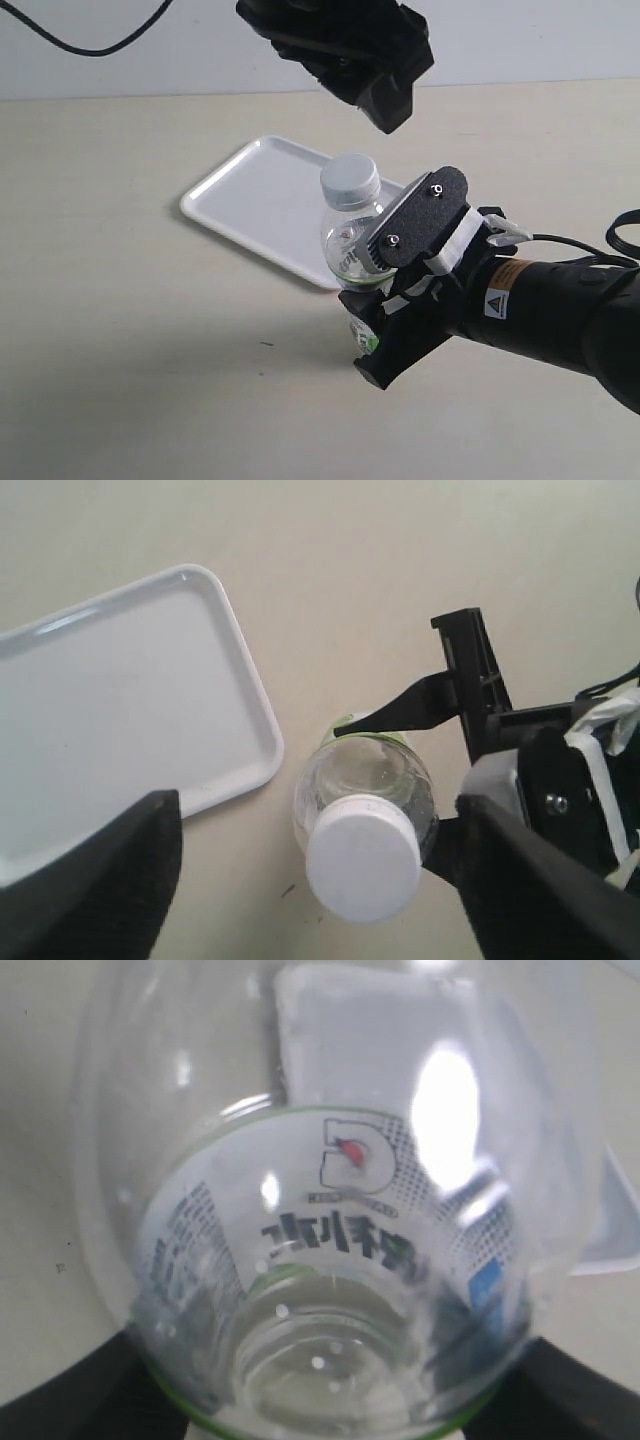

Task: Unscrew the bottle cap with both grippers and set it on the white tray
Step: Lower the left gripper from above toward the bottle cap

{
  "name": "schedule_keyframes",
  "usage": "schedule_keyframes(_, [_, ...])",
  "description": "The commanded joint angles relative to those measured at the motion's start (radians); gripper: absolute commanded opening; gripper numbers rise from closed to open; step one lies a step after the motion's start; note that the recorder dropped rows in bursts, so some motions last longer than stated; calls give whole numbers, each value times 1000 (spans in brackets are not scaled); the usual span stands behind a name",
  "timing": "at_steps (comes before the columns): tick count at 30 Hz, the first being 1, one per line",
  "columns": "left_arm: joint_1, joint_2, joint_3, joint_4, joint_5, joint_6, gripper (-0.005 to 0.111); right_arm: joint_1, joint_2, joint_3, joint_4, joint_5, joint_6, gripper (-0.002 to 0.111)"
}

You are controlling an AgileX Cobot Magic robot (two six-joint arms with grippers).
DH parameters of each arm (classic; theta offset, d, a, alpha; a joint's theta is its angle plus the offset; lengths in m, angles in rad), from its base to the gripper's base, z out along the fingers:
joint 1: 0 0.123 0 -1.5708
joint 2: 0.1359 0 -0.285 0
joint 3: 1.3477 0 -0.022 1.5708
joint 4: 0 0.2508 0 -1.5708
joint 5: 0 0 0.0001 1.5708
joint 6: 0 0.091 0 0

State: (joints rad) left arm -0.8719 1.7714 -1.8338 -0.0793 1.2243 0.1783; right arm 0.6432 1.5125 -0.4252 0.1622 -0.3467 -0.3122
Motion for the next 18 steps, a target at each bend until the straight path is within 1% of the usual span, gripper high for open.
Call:
schedule_keyframes(1, [-5, -20, 36, -24, -3, -20, 73, -5, 0, -1, -11, 46, 1, 0])
schedule_keyframes(7, [-5, -21, 110, -22, -3, -20, 73, -5, 0, -1, -11, 46, 1, 0])
schedule_keyframes(18, [-5, -10, 113, -28, -3, -18, 73, -5, 0, -1, -11, 46, 3, 0])
